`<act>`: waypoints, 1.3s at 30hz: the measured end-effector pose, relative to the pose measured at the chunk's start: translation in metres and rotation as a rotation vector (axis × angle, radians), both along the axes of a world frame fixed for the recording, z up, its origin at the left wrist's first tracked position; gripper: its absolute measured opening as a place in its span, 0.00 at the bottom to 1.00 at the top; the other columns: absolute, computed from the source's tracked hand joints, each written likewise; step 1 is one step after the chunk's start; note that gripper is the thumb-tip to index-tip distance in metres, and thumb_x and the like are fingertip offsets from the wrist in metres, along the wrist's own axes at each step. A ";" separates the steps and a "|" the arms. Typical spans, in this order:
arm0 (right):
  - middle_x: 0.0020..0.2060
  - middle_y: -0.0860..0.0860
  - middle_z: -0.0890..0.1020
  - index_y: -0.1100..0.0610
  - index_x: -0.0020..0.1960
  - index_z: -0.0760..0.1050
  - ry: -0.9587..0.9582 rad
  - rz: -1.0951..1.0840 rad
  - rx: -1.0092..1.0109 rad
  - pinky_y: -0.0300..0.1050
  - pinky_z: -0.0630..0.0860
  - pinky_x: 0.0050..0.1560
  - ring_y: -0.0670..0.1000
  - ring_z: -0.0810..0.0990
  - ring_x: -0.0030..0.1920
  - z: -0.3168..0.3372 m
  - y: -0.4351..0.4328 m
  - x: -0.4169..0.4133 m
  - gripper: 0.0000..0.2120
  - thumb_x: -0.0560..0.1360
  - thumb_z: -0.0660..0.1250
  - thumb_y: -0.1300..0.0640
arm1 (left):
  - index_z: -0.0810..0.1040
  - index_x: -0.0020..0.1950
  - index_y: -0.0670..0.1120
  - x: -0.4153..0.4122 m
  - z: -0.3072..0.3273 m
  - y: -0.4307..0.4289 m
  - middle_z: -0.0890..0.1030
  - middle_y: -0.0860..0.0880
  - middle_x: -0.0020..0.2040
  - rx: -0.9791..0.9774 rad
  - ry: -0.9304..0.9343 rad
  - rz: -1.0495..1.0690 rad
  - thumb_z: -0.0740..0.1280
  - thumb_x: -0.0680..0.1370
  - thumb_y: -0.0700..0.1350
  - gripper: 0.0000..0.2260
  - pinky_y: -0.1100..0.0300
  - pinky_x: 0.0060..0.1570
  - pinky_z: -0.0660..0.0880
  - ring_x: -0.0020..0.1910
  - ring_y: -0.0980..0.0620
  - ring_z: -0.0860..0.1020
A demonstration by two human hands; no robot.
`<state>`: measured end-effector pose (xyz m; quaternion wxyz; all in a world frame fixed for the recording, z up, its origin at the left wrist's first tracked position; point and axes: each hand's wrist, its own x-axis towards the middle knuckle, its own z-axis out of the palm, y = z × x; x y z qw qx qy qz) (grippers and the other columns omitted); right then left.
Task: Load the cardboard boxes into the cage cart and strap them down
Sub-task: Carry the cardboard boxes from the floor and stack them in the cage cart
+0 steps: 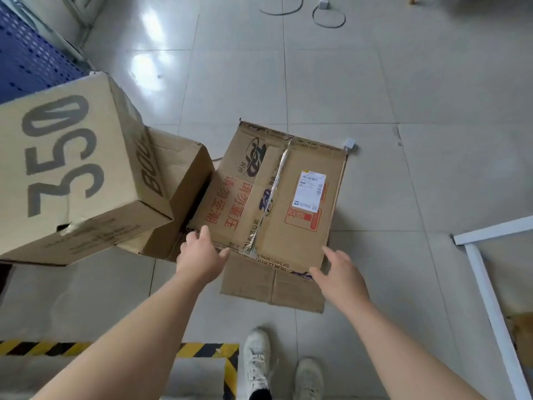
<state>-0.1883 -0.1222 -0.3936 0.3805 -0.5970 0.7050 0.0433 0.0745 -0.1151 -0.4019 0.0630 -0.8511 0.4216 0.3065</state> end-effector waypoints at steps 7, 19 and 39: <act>0.77 0.59 0.53 0.44 0.78 0.52 0.031 -0.085 0.037 0.52 0.66 0.69 0.59 0.61 0.75 -0.089 -0.033 0.029 0.37 0.74 0.66 0.41 | 0.48 0.79 0.51 0.035 -0.087 -0.045 0.55 0.40 0.77 0.008 -0.031 -0.041 0.67 0.74 0.64 0.42 0.41 0.71 0.62 0.74 0.38 0.58; 0.70 0.59 0.56 0.35 0.76 0.43 -0.009 -0.276 0.026 0.52 0.68 0.65 0.62 0.65 0.68 -0.158 -0.046 0.028 0.52 0.66 0.76 0.44 | 0.35 0.77 0.52 0.048 -0.139 -0.071 0.56 0.35 0.72 -0.001 -0.067 -0.047 0.76 0.59 0.68 0.64 0.41 0.69 0.61 0.70 0.35 0.59; 0.68 0.56 0.58 0.31 0.74 0.44 0.097 -0.494 0.022 0.54 0.71 0.62 0.60 0.66 0.67 -0.158 0.020 -0.209 0.55 0.60 0.78 0.41 | 0.65 0.59 0.47 -0.183 -0.155 -0.016 0.72 0.46 0.56 -0.200 0.231 0.105 0.83 0.53 0.57 0.42 0.41 0.57 0.75 0.57 0.41 0.73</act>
